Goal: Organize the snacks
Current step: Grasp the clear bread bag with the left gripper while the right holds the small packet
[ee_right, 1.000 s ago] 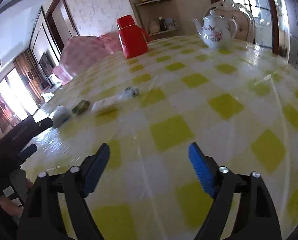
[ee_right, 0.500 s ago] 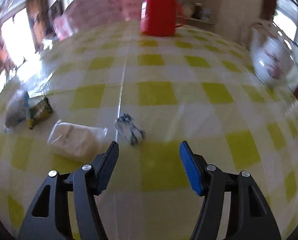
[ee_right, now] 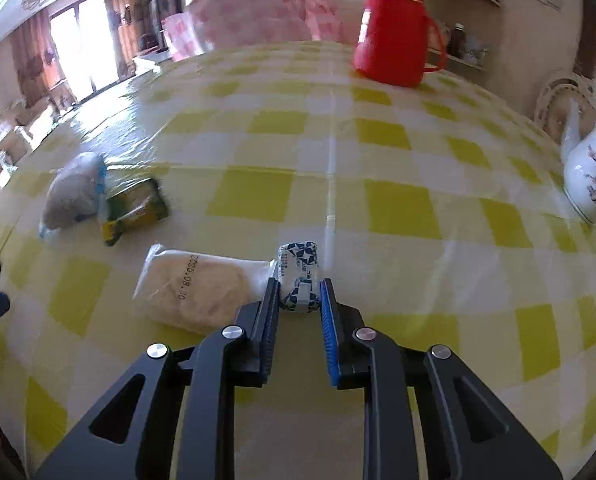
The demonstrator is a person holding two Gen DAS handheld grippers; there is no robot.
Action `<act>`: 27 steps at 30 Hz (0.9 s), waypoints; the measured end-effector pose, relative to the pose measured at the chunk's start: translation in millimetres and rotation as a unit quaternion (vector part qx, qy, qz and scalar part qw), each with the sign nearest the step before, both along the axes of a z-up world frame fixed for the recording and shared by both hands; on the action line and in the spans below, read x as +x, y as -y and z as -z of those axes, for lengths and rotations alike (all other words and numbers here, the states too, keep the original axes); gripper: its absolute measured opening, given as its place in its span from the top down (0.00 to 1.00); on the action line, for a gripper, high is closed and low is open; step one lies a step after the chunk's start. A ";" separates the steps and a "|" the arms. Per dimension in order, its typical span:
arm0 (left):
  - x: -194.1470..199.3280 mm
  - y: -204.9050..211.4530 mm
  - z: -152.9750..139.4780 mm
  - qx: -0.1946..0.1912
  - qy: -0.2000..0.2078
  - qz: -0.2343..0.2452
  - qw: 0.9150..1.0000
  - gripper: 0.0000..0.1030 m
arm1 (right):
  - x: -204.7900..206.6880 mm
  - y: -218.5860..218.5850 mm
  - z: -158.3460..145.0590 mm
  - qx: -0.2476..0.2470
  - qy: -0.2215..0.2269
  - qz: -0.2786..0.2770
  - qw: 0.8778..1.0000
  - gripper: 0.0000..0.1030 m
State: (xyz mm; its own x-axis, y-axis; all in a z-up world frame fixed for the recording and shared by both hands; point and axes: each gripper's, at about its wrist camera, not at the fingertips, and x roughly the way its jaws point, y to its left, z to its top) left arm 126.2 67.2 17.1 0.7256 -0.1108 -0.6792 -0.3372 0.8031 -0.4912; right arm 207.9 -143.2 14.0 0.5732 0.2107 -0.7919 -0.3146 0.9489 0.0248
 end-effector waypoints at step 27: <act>30.7 50.5 14.7 0.225 -0.115 0.136 0.958 0.02 | -162.5 24.6 -19.5 0.096 0.027 0.060 0.993 0.80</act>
State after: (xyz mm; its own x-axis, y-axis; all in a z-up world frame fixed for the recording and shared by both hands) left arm 157.0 16.6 2.4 0.5372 0.0665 -0.8408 -0.1425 0.9897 -0.0128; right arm 45.4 -167.8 33.4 0.6440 0.2826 -0.7109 -0.2062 0.9590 0.1944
